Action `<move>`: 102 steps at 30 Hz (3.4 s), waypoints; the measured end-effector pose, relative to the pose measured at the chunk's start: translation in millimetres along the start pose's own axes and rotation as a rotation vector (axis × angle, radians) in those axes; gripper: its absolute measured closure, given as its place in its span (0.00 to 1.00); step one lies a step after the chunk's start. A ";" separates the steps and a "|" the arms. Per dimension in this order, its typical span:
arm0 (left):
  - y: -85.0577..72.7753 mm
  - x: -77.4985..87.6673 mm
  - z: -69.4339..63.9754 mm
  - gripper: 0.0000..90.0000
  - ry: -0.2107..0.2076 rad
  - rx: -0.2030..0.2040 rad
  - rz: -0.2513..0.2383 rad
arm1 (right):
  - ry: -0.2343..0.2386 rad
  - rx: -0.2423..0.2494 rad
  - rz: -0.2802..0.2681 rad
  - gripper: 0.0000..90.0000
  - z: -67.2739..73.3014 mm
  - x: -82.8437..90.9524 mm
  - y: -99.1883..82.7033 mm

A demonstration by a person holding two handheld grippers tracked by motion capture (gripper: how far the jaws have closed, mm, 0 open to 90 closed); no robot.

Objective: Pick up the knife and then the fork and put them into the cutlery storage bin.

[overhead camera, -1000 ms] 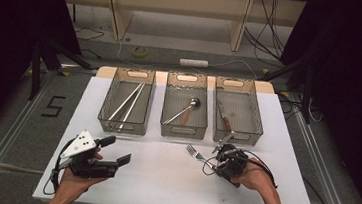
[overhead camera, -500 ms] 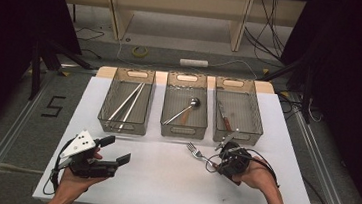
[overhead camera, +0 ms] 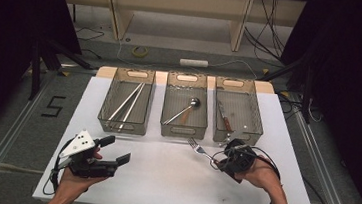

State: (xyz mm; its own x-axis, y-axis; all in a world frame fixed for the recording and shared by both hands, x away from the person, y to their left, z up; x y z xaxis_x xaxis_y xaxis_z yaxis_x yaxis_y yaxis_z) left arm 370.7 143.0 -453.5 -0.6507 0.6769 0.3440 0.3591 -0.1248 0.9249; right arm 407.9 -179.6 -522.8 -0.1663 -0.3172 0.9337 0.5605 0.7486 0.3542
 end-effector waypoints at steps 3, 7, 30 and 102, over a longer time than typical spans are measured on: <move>0.7 0.4 0.7 0.19 -0.002 0.012 -0.008 | -0.003 -0.008 -0.035 0.86 -2.3 5.5 2.7; 0.6 0.3 1.2 0.19 -0.003 0.015 -0.006 | -0.001 -0.015 -0.067 0.86 -5.5 12.1 4.3; 0.7 0.1 2.5 0.19 0.005 0.024 -0.009 | -0.008 -0.082 -0.177 0.86 -22.9 35.5 5.9; 1.8 0.9 4.5 0.18 0.006 0.042 -0.026 | -0.177 -0.491 -0.307 0.86 -155.9 44.3 81.4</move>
State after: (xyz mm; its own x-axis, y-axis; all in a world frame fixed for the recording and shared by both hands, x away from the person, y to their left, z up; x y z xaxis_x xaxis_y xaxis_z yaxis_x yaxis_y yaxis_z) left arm 373.8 146.7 -452.2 -0.6639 0.6755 0.3209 0.3698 -0.0765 0.9260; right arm 572.7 -223.5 -461.0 -0.4888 -0.3431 0.8021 0.7673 0.2685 0.5824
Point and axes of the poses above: each handheld gripper's, and its own axes: x roughly backward along the jaws, y roughly out of its top, z roughly to its left, the point moved 10 cm from there along -x, roughly forward along the jaws, and after that the axes turned 1 degree about z, right-handed, at the moved point
